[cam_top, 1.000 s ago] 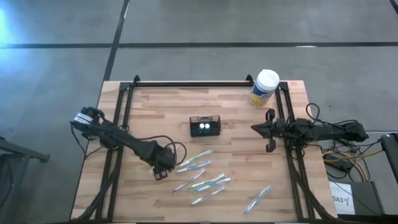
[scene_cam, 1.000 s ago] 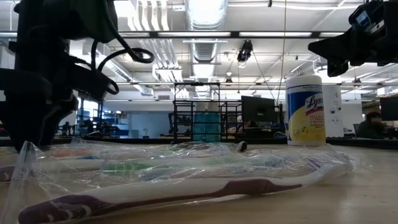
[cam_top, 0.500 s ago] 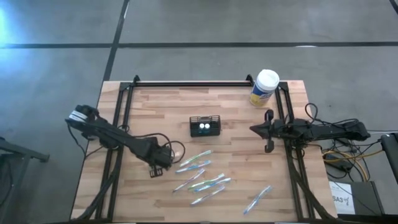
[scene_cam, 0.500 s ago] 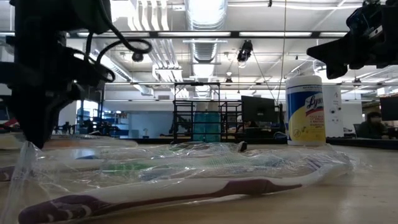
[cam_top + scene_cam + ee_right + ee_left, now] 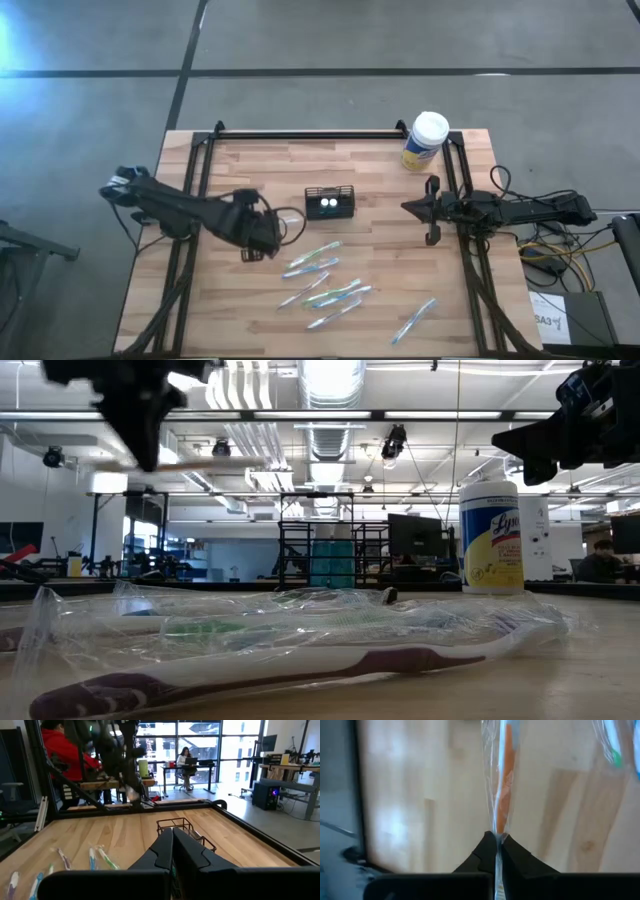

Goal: Pick & Place toothbrushing station
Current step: Put the orange toothbrush in the wire organizer

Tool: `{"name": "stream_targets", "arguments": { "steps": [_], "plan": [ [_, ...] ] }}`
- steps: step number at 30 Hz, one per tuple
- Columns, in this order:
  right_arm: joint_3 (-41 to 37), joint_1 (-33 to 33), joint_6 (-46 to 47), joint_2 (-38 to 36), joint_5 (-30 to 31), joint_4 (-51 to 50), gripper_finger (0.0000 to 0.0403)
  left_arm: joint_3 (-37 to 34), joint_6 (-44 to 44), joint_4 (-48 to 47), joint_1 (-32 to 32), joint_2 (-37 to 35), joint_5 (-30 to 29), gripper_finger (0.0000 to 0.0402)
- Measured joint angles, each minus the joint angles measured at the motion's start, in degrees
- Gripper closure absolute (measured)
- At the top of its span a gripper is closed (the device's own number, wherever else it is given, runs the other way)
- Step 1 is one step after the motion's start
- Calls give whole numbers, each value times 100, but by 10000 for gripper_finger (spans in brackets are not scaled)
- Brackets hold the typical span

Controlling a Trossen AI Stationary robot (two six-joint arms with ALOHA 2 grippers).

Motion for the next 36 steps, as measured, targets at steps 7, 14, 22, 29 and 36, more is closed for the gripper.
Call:
{"name": "stream_targets", "arguments": {
  "steps": [7,14,22,29,36],
  "plan": [
    [0,0,-2,0,0,5,394,1691,895,-1150,613,498,-204,395],
    [0,0,-14,43,0,7,394,2501,1677,-1111,988,967,-121,395],
    [0,0,52,99,129,204,394,2636,1971,-1110,1044,1348,-222,395],
    [739,0,-21,962,293,-151,394,2636,1947,-1095,1044,1350,-272,394],
    [2844,0,-112,3043,282,-2056,393,2631,1947,-1037,1044,1346,-344,395]
  ]
}}
